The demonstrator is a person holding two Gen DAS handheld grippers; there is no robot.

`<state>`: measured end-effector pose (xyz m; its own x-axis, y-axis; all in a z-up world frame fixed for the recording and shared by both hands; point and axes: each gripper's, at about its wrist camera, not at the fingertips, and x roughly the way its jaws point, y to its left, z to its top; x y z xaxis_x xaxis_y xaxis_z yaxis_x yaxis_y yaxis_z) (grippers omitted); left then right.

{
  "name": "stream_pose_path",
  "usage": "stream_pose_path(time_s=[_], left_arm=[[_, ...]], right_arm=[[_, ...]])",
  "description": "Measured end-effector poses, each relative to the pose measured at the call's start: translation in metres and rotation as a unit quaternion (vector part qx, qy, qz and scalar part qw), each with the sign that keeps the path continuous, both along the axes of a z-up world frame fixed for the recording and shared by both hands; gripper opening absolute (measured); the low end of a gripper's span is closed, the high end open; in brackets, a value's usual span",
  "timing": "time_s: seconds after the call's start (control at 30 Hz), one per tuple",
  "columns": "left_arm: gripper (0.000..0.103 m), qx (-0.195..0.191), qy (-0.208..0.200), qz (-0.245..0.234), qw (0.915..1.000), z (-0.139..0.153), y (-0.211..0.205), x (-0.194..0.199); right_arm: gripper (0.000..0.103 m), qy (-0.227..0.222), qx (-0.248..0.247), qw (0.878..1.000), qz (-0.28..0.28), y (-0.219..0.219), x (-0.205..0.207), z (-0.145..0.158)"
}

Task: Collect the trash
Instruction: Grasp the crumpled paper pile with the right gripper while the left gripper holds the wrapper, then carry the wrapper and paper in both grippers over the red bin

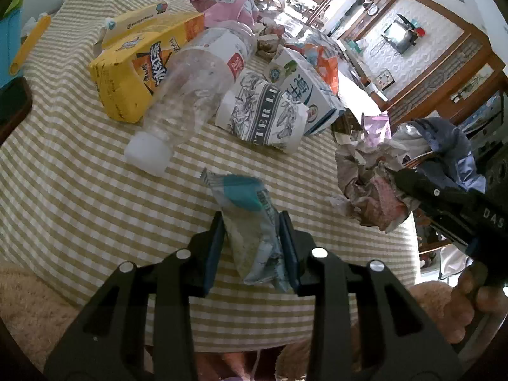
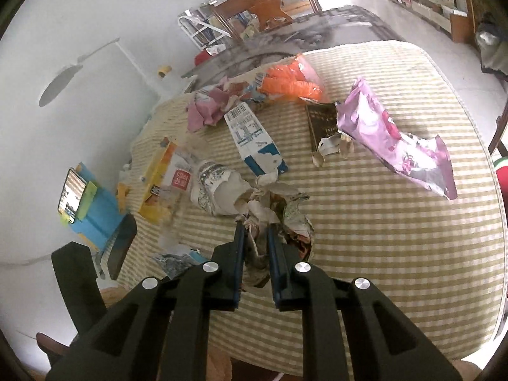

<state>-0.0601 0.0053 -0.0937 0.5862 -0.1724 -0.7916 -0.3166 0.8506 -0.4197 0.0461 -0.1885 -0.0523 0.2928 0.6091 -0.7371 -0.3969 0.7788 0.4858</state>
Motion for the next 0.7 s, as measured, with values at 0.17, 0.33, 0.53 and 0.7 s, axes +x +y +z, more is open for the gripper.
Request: stream_pose_path(time_s=[0.17, 0.33, 0.53, 0.7], left_arm=[[0.033, 0.007, -0.012, -0.007, 0.9999, 0.004, -0.004, -0.001], [0.032, 0.007, -0.025, -0.010, 0.9996, 0.008, -0.004, -0.001], [0.032, 0.012, -0.034, -0.017, 0.9992, 0.011, -0.007, 0.000], [0.032, 0.014, -0.038, -0.021, 0.9990, 0.012, -0.008, 0.000]], right_arm=[[0.014, -0.021, 0.001, 1.000, -0.015, -0.009, -0.001, 0.003], [0.014, -0.014, 0.016, 0.999, -0.035, -0.022, 0.002, 0.001], [0.014, -0.018, 0.024, 0.998, -0.046, -0.030, 0.003, 0.004], [0.014, -0.020, 0.029, 0.998, -0.051, -0.035, 0.002, 0.006]])
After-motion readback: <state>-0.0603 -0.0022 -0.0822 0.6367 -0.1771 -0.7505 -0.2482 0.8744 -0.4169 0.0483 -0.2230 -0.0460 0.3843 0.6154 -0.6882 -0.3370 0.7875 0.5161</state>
